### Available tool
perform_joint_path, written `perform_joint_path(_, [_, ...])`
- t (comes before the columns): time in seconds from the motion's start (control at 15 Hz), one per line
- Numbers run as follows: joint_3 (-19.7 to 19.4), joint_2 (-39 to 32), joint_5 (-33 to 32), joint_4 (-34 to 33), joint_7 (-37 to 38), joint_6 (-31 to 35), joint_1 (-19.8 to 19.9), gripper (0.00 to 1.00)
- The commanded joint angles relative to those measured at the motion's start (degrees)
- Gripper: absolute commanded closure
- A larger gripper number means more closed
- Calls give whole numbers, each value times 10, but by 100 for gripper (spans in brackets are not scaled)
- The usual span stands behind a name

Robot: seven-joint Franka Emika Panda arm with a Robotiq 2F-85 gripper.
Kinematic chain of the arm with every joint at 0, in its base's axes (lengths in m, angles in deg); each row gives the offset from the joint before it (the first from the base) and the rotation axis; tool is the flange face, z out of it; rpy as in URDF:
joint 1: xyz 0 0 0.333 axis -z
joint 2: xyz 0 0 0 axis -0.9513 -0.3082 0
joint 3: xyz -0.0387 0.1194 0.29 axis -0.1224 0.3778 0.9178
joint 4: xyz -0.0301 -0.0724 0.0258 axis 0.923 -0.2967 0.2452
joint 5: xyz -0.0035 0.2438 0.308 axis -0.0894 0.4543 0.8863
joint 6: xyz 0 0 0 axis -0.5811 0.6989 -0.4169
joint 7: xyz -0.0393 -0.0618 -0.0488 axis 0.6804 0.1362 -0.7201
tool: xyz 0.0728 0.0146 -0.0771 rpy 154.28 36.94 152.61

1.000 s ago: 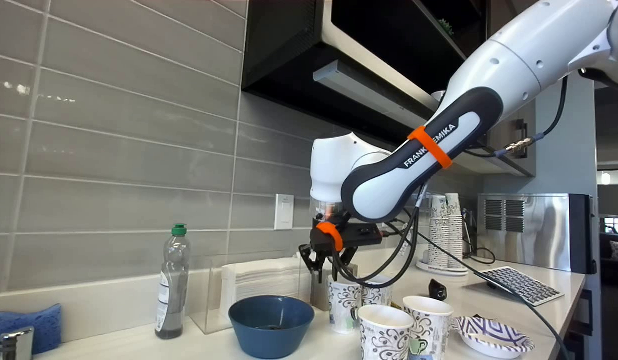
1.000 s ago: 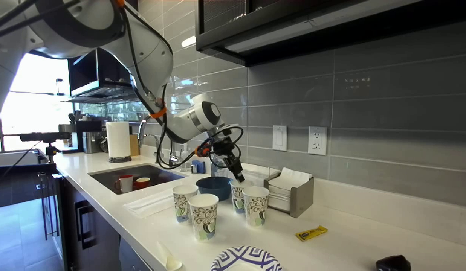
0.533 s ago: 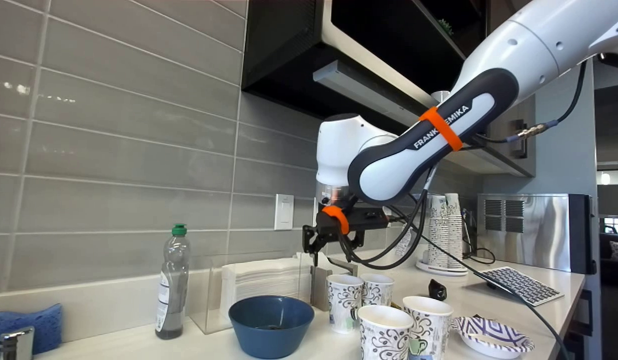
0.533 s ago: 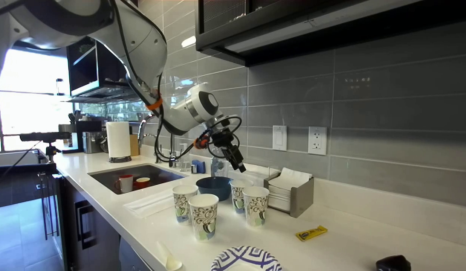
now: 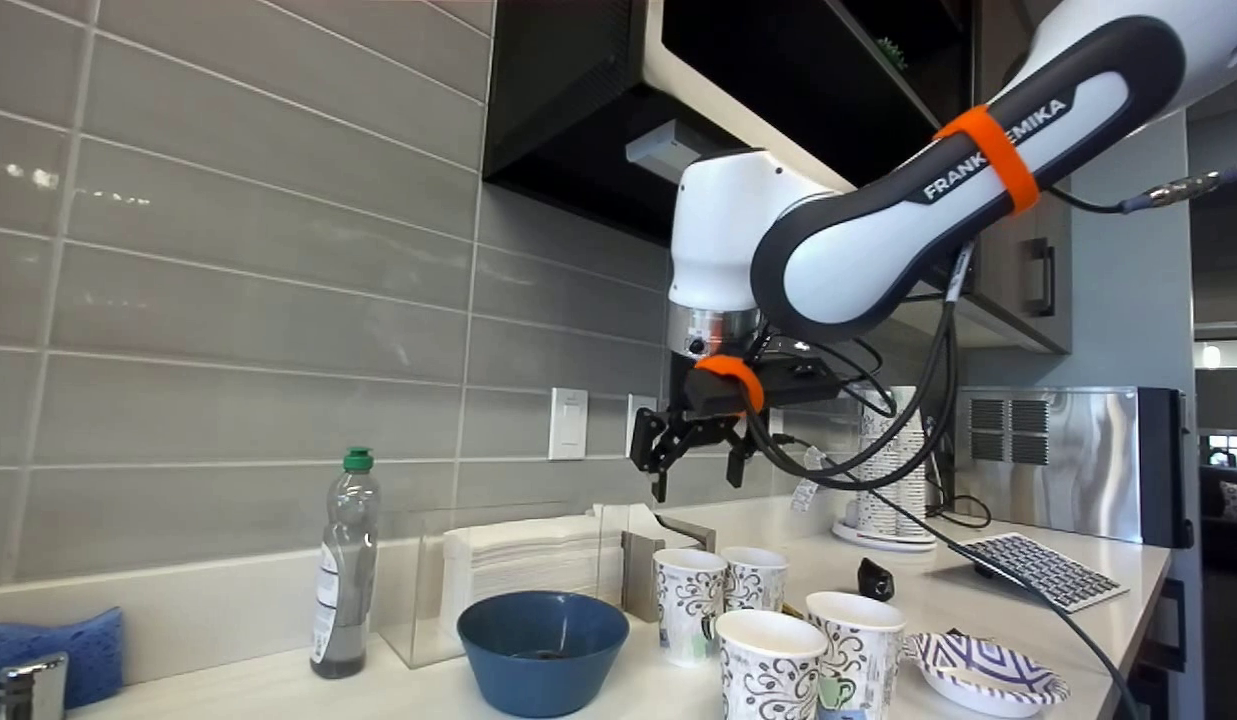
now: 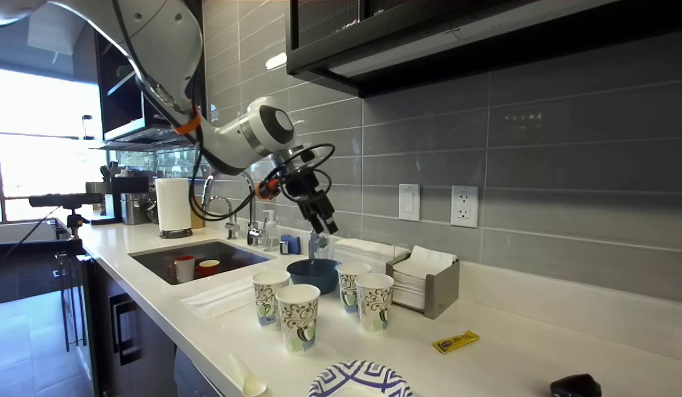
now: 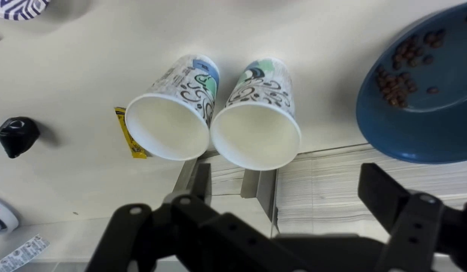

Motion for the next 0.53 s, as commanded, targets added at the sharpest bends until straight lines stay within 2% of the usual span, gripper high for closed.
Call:
perform_joint_path(0.0, [21, 14, 10, 13, -14, 1, 17, 0])
perform_joint_path(0.4, [27, 38, 16, 39, -27, 7, 22, 0])
perform_joint_path(0.47, [30, 37, 10, 42, -36, -11, 23, 0])
